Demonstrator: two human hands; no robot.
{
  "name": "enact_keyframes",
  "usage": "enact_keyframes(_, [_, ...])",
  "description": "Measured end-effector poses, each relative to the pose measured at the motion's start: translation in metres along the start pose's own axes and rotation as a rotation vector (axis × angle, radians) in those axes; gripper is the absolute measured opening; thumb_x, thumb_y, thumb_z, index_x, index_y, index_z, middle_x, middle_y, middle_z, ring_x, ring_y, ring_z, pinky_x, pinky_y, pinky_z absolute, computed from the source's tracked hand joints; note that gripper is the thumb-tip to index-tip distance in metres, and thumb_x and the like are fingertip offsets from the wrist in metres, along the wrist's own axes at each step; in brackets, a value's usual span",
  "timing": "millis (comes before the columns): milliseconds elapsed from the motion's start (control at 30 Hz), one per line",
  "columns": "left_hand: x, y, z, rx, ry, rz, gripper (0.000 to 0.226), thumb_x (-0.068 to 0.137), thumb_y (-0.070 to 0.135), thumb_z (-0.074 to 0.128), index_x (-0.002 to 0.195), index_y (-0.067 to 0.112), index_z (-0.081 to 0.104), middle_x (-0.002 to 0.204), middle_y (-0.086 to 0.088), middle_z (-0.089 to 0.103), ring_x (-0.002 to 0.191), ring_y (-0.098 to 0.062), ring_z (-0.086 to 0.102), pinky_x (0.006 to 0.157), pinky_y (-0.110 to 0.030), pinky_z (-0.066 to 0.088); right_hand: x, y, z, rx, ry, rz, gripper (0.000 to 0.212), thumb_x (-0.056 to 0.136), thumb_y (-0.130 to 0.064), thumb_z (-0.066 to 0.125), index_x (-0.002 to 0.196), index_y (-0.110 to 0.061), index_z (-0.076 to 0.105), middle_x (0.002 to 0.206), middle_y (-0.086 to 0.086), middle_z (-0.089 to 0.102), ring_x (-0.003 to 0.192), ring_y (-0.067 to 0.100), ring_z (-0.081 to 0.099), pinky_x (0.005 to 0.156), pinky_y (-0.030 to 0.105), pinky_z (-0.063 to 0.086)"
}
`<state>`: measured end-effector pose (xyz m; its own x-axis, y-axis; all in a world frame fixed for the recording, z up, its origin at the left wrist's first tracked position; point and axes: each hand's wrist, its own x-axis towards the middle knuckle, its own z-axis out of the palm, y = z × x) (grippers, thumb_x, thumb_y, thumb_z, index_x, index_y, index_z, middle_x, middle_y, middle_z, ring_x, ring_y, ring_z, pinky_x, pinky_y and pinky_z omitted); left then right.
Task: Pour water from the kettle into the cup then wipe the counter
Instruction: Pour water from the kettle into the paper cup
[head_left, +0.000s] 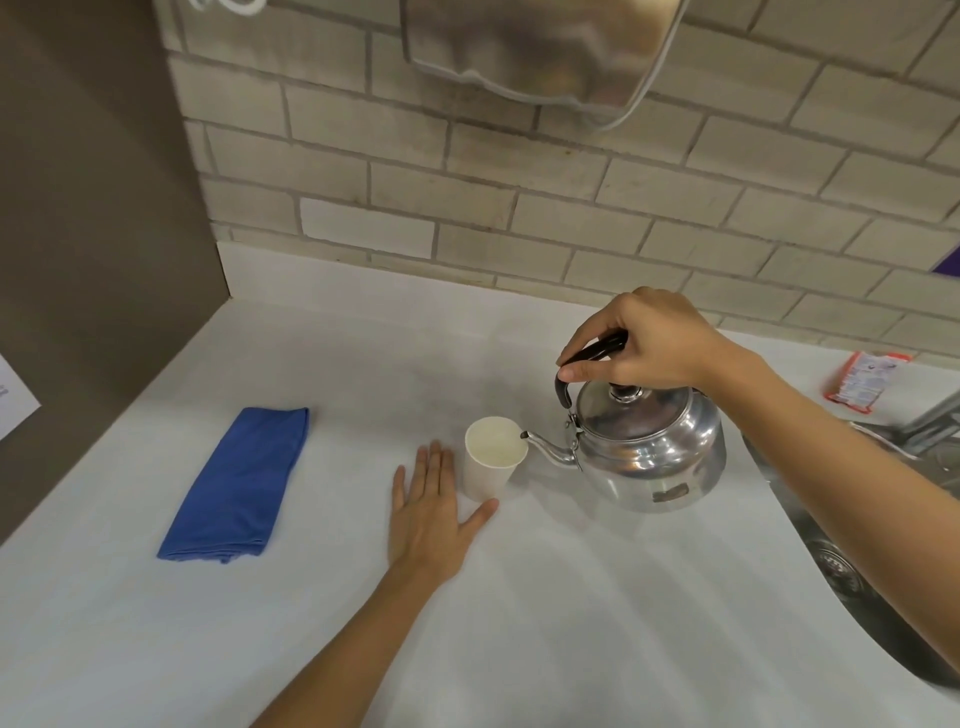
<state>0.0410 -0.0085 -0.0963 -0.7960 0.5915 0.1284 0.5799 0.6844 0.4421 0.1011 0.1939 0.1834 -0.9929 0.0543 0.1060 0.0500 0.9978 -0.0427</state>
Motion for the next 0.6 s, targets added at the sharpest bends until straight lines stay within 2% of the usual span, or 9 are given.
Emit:
enact_keyframes(67, [0.000, 0.000, 0.000, 0.031, -0.005, 0.000, 0.095, 0.084, 0.077, 0.008, 0.156, 0.015, 0.002, 0.166, -0.002, 0.001, 0.152, -0.016, -0.007, 0.121, -0.041, -0.008, 0.001, -0.002, 0.000, -0.005, -0.014, -0.007, 0.022, 0.074, -0.067, 0.069, 0.087, -0.051, 0.075, 0.068, -0.056, 0.050, 0.079, -0.019, 0.053, 0.054, 0.021, 0.033])
enact_keyframes(133, [0.000, 0.001, -0.001, 0.053, -0.006, 0.003, 0.095, 0.083, 0.077, 0.004, 0.156, 0.017, 0.002, 0.166, -0.003, 0.001, 0.152, -0.017, -0.007, 0.121, -0.042, -0.007, 0.003, -0.002, 0.000, -0.012, -0.024, -0.013, 0.022, 0.075, -0.067, 0.069, 0.087, -0.050, 0.076, 0.068, -0.057, 0.049, 0.077, -0.020, 0.052, 0.054, 0.021, 0.032])
enact_keyframes(333, [0.000, 0.001, -0.002, 0.067, -0.005, 0.010, 0.086, 0.088, 0.075, 0.009, 0.156, 0.021, 0.003, 0.166, -0.004, 0.002, 0.152, -0.018, -0.006, 0.121, -0.043, -0.006, 0.008, -0.006, 0.000, -0.022, -0.037, -0.018, 0.023, 0.074, -0.068, 0.069, 0.087, -0.050, 0.075, 0.068, -0.056, 0.050, 0.077, -0.022, 0.051, 0.054, 0.022, 0.031])
enact_keyframes(400, [0.000, 0.001, -0.002, 0.073, -0.006, 0.011, 0.085, 0.089, 0.074, 0.010, 0.156, 0.022, 0.004, 0.166, -0.004, 0.003, 0.152, -0.019, -0.006, 0.121, -0.043, -0.006, 0.009, -0.007, 0.000, -0.024, -0.035, -0.020, 0.021, 0.074, -0.067, 0.070, 0.085, -0.051, 0.075, 0.064, -0.048, 0.055, 0.074, -0.016, 0.054, 0.054, 0.022, 0.032])
enact_keyframes(467, [0.000, 0.001, -0.002, 0.082, -0.006, 0.014, 0.084, 0.089, 0.074, 0.010, 0.156, 0.023, 0.005, 0.166, -0.004, 0.003, 0.153, -0.019, -0.005, 0.121, -0.044, -0.006, 0.010, -0.009, -0.001, -0.031, -0.029, -0.020, 0.020, 0.074, -0.067, 0.070, 0.085, -0.051, 0.075, 0.057, -0.034, 0.059, 0.066, -0.006, 0.057, 0.055, 0.023, 0.033])
enact_keyframes(600, [0.000, 0.001, -0.002, 0.085, -0.006, 0.015, 0.084, 0.089, 0.074, 0.010, 0.156, 0.023, 0.006, 0.166, -0.004, 0.002, 0.153, -0.019, -0.005, 0.121, -0.044, -0.006, 0.011, -0.011, -0.004, -0.039, -0.022, -0.020, 0.022, 0.073, -0.067, 0.069, 0.086, -0.050, 0.076, 0.068, -0.026, 0.067, 0.066, -0.004, 0.057, 0.056, 0.023, 0.036])
